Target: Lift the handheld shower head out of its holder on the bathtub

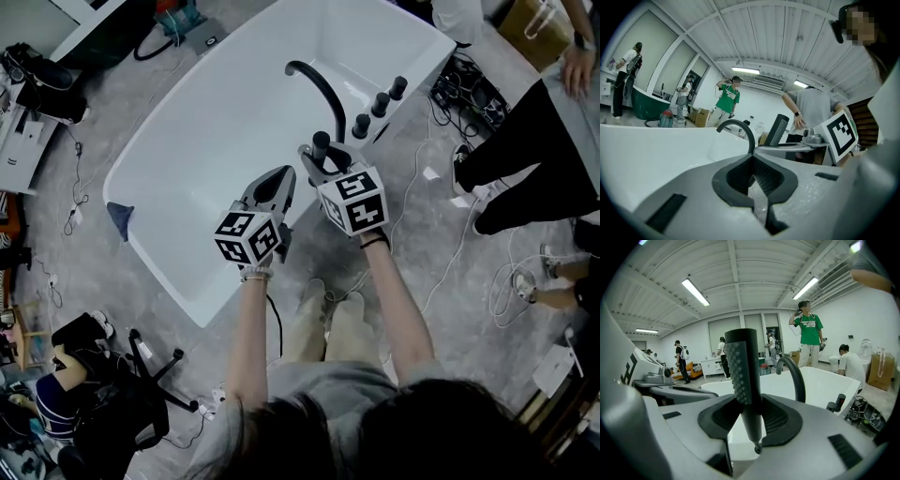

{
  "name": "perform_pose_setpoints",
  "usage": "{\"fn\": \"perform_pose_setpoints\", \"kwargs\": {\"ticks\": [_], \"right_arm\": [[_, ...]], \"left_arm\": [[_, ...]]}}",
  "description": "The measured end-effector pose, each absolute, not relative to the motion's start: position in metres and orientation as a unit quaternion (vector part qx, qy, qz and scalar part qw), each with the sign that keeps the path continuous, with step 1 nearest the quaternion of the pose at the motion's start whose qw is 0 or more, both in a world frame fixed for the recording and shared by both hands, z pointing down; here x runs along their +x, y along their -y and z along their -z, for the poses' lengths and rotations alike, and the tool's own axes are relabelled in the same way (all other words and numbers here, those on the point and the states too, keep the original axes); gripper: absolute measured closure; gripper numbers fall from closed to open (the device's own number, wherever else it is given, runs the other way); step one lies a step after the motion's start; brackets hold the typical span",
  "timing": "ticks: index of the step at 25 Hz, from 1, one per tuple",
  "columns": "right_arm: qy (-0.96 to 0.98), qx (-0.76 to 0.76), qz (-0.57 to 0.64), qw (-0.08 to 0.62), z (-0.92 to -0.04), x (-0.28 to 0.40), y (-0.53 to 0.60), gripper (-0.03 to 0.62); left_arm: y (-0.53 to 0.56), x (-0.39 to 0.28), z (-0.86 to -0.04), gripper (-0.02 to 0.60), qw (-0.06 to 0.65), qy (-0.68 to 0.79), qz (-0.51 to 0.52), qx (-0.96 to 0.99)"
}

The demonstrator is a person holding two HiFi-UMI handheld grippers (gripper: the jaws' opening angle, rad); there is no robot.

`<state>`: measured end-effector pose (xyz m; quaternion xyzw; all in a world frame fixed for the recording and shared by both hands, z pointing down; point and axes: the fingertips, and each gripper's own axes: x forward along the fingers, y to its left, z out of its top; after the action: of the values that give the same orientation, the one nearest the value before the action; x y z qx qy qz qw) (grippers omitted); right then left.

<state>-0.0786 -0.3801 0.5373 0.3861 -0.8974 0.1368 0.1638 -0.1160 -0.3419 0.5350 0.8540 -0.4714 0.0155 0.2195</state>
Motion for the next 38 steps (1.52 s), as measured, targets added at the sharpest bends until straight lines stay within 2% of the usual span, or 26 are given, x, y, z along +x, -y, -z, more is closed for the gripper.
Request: {"fn": "perform_pose_setpoints", "kwargs": {"ticks": [20,38], "right_arm": [[0.896,0.415,-0.102,0.119,-0.418,-0.053,0.346,0.461],[0.881,0.46,-0.082,0.074,-0.346,0.002,0.306,0.461]], "left_arm": [[0.309,-0.097,-0.436,0.575,0.169,0.427,-0.009,0.888],[0.278,-0.055,-0.363,0.575,0.118,0.366,0.003,0.923]]}}
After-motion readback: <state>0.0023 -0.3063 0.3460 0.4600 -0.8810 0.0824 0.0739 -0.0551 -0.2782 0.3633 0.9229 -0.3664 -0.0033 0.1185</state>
